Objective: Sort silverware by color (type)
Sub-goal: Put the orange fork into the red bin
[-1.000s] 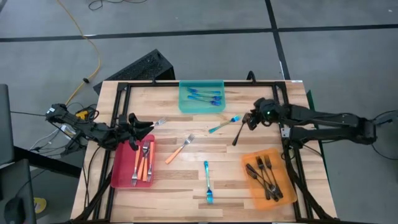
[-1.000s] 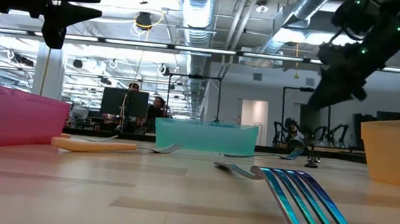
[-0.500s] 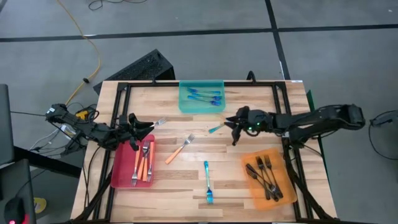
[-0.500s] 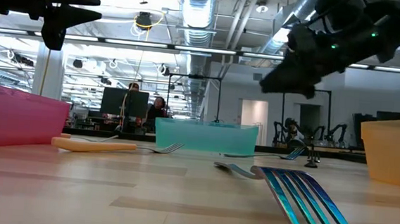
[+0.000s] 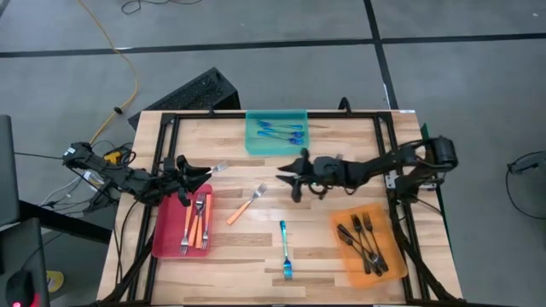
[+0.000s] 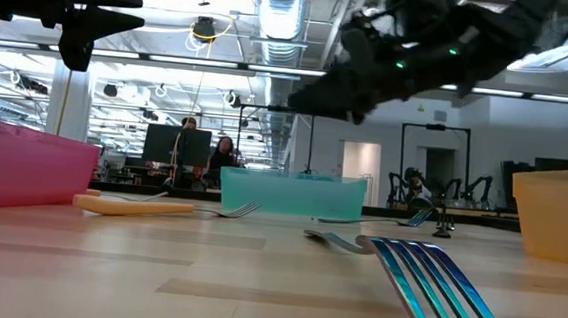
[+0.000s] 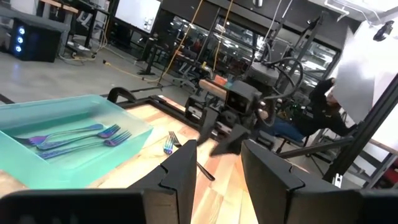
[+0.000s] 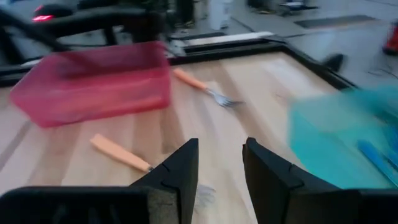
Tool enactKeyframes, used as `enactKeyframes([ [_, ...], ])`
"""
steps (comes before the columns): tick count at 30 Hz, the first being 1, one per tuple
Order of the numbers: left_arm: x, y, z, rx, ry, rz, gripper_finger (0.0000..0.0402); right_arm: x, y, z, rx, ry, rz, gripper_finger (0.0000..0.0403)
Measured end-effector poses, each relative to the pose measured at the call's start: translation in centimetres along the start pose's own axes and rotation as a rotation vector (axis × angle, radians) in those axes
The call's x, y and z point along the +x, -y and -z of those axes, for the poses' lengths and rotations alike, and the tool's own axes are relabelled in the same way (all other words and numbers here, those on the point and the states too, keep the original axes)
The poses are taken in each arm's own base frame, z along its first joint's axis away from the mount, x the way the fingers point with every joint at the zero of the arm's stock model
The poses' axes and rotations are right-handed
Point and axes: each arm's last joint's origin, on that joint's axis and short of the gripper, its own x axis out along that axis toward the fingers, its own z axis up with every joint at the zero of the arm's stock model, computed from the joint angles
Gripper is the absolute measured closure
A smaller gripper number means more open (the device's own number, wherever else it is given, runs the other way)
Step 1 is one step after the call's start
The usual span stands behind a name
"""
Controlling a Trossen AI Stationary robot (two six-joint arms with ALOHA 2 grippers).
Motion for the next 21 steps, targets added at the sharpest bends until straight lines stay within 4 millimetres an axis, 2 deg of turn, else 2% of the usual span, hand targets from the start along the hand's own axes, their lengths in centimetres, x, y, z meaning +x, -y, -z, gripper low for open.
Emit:
enactKeyframes([
  [6,0.0,0.0,0.0,0.000,0.000,0.000,0.0290,3.4,-0.8,-1.6,-0.102,-0.068,-0.100,0.0239],
  [15,0.0,0.0,0.0,0.001,-0.001,-0.001,0.0290,7.7,-1.7,-3.1,-0.205,-0.191,-0.173,0.0172],
  [21,0.0,0.0,0.1,0.005,-0.005,-0.002,0.0290,10.1,-2.3,-3.9,-0.285,-0.149,-0.271,0.0164],
])
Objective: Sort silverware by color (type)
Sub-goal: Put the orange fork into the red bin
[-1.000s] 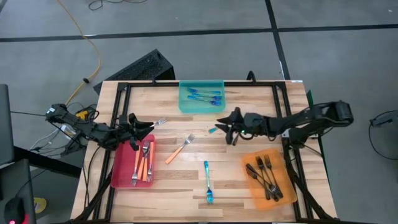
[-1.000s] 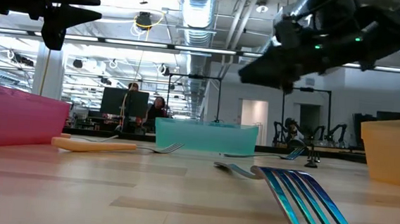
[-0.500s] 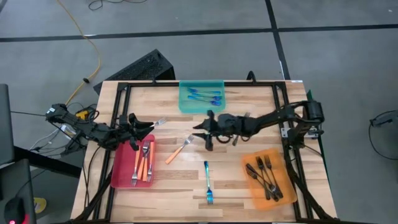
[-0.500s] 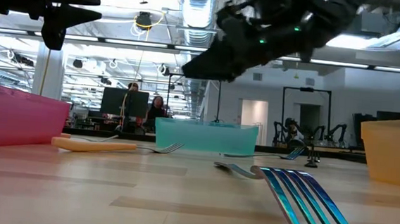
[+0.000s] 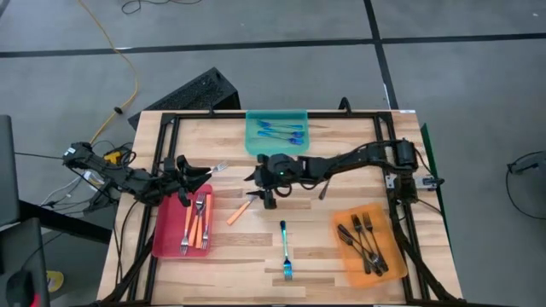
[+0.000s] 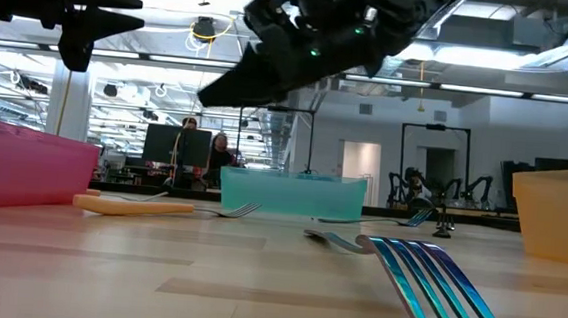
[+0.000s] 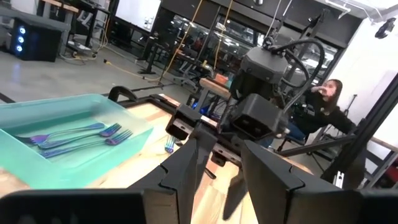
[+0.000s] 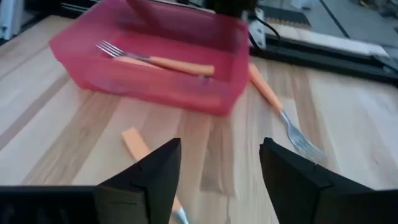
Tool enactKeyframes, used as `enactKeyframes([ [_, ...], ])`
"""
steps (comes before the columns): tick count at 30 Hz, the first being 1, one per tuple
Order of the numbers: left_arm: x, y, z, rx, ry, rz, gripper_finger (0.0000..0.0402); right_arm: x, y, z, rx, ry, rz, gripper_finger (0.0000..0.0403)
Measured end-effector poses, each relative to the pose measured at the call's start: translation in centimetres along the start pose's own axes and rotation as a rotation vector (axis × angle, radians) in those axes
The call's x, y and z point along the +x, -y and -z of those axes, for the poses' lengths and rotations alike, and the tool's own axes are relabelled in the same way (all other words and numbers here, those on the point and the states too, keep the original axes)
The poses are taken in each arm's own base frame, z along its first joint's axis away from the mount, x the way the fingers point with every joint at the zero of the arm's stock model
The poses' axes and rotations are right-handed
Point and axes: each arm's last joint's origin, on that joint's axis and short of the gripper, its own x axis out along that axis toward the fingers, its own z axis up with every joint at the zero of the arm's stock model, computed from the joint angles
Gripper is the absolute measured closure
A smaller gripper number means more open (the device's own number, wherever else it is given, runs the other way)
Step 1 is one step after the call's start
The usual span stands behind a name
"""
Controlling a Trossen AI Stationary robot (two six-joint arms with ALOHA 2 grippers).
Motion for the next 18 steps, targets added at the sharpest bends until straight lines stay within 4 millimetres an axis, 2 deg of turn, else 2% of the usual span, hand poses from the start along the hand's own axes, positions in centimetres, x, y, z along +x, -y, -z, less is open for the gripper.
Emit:
enactKeyframes([
  [6,0.0,0.0,0.1,0.008,-0.008,-0.003,0.0290,2.1,0.4,0.0,-0.038,0.005,-0.070,0.0163],
  [13,0.0,0.0,0.1,0.008,-0.009,-0.003,0.0290,4.7,0.1,2.0,-0.078,-0.031,-0.165,0.0163],
  [18,0.0,0.0,0.1,0.009,-0.009,-0.003,0.0290,5.7,-0.3,3.3,-0.100,-0.063,-0.183,0.0163],
])
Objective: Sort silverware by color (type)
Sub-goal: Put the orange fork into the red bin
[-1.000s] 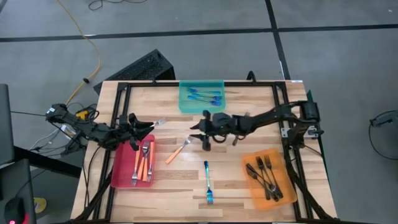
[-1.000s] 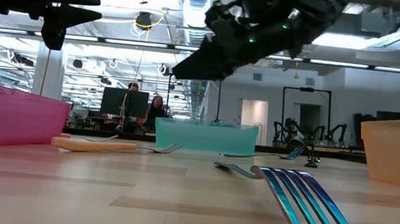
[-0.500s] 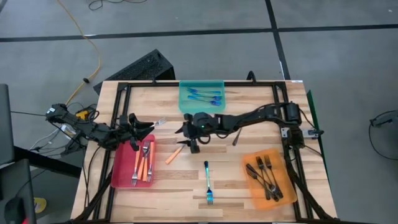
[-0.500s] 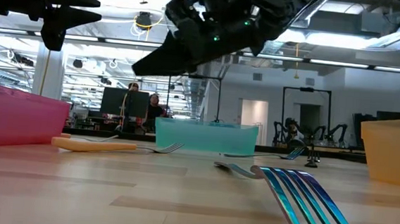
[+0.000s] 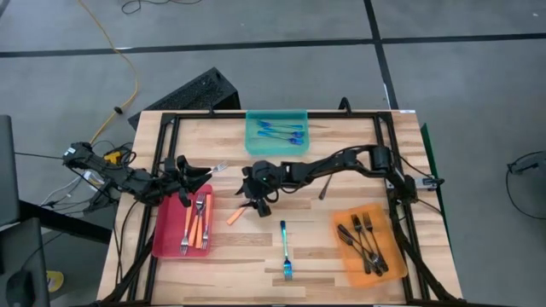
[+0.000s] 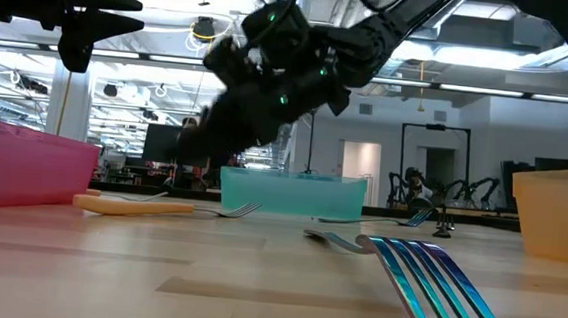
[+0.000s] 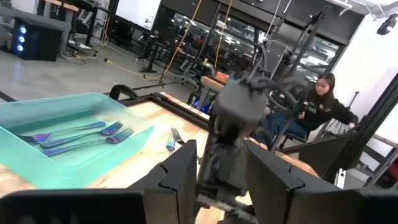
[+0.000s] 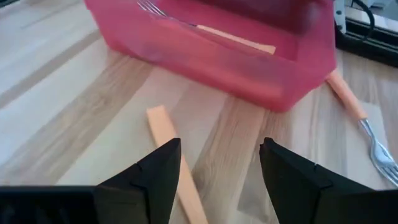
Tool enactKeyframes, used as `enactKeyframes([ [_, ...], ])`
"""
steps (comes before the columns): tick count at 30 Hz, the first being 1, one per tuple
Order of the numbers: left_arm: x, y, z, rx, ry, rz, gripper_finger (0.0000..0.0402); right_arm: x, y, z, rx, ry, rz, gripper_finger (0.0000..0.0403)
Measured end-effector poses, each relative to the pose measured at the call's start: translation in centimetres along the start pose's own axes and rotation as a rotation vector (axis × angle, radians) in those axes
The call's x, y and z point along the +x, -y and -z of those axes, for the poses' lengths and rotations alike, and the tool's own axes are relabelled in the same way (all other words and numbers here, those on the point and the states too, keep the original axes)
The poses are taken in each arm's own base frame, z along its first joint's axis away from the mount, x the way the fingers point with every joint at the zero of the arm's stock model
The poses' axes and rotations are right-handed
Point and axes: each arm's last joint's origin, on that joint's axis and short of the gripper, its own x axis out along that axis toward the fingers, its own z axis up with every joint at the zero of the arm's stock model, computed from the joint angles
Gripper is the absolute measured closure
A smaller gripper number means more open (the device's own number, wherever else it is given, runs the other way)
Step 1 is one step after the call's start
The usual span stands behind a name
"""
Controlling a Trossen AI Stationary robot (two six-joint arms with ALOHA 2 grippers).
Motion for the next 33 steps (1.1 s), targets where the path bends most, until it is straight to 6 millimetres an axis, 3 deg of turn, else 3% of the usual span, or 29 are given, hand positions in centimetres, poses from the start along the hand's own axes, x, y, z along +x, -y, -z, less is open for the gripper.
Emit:
enactKeyframes([
  [12,0.0,0.0,0.0,-0.011,-0.003,-0.002,0.0290,-0.2,0.0,1.4,-0.005,-0.120,-0.033,0.0163],
  [24,0.0,0.0,0.1,-0.036,-0.009,-0.005,0.0290,1.9,-0.5,4.7,0.036,-0.196,-0.044,0.0186],
  [33,0.0,-0.1,0.2,-0.040,-0.020,-0.004,0.0290,1.6,0.1,5.4,0.154,-0.263,-0.010,0.0248],
])
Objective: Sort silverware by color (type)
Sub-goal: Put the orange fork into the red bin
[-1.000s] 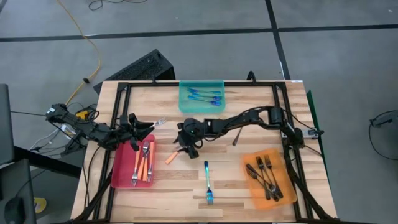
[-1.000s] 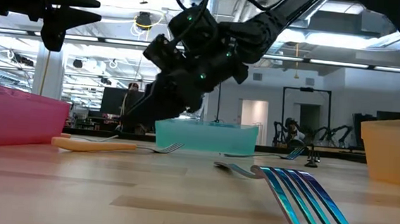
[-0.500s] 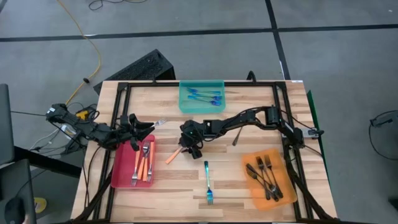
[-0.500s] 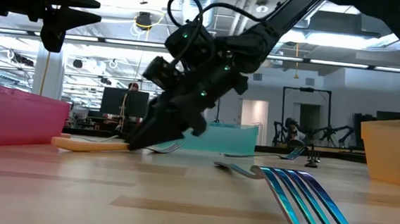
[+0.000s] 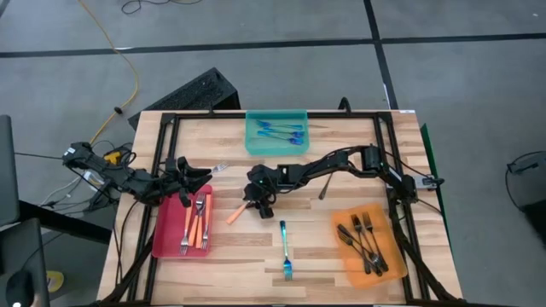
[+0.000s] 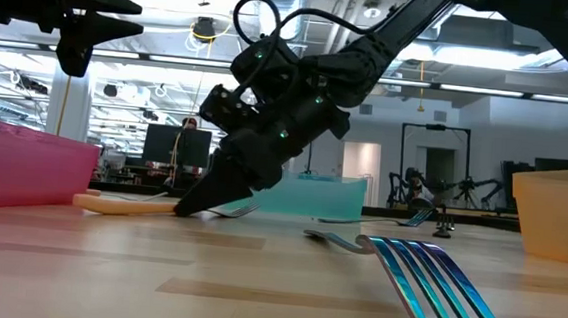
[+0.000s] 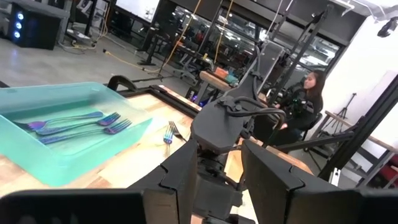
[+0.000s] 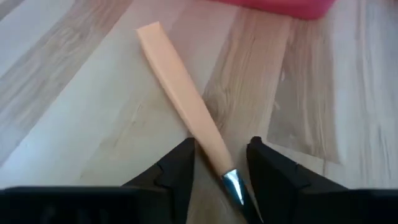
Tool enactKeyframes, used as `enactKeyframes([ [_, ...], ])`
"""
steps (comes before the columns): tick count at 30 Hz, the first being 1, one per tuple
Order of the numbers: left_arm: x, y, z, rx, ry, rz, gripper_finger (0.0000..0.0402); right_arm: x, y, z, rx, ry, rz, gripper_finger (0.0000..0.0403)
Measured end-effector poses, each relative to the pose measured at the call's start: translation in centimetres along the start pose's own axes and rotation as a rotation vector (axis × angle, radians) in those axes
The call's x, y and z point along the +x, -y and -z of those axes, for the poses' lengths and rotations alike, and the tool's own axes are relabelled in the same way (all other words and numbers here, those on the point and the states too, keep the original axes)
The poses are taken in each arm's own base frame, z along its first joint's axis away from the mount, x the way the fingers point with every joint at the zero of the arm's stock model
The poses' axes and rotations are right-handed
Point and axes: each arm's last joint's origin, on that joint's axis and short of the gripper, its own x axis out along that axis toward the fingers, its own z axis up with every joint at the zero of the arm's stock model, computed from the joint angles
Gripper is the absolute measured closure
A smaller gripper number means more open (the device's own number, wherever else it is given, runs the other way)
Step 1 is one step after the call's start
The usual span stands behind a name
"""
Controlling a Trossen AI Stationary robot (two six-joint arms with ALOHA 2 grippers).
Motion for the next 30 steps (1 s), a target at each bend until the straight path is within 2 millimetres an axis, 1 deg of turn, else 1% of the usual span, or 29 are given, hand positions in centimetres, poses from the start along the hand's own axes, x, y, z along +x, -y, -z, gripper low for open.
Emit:
enactKeyframes([
  [6,0.0,0.0,0.0,-0.001,0.000,0.000,0.0290,0.1,-0.1,0.1,0.074,-0.015,0.022,0.0324],
  [8,0.0,0.0,0.0,-0.001,0.000,0.000,0.0290,0.1,-0.3,0.1,0.091,-0.022,0.043,0.0342],
  [17,0.0,0.0,0.0,0.000,-0.001,-0.001,0.0290,0.3,-0.9,-0.2,0.171,0.001,0.063,0.0343],
  [26,0.0,0.0,0.0,0.001,-0.002,-0.001,0.0290,0.4,-0.9,-0.7,0.368,0.058,0.146,0.0343],
  [30,0.0,0.0,0.1,0.004,-0.003,-0.007,0.0290,0.5,-1.2,-0.8,0.421,0.065,0.163,0.0343],
])
